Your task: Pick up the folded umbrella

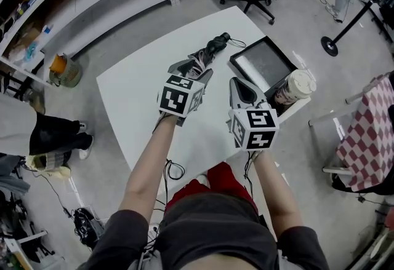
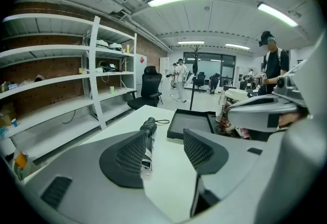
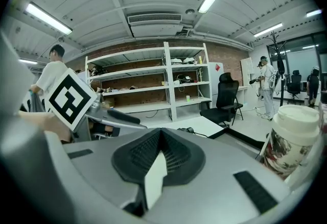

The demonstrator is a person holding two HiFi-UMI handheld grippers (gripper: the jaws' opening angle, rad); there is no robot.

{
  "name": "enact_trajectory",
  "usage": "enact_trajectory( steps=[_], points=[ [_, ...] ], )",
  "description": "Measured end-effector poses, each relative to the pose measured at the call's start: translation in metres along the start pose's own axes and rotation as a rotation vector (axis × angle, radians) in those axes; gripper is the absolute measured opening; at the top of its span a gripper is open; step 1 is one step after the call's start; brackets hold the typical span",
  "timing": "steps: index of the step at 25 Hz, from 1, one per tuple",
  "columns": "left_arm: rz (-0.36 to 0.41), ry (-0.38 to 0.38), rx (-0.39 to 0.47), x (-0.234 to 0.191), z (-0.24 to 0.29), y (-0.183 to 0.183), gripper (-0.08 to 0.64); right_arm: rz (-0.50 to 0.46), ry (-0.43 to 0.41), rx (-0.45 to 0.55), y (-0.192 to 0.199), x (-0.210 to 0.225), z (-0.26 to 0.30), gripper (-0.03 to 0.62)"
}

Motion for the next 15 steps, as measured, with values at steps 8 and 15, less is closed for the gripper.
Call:
enact_trajectory(
  steps=[8,15],
  points=[
    [0.031,0.018,-0.065,-0.018,0.038,-0.003,0.244,0.000,-0.014,-0.031,-0.007,0.015,0.036,0.018],
    [0.040,0.039,-0.112,-0.030,0.075,-0.005,0.258,0.001,-0.012,-0.052,-0.015,0.036,0.066,0.018]
  ],
)
Point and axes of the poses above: the fingertips, and each gripper's own axes: z forward along the fingers, x to its right, y out of its underside, the point moved 8 cm from there along -z, backward along the fingers, and after that the axes turned 13 degrees about z, right-handed, at the moved point
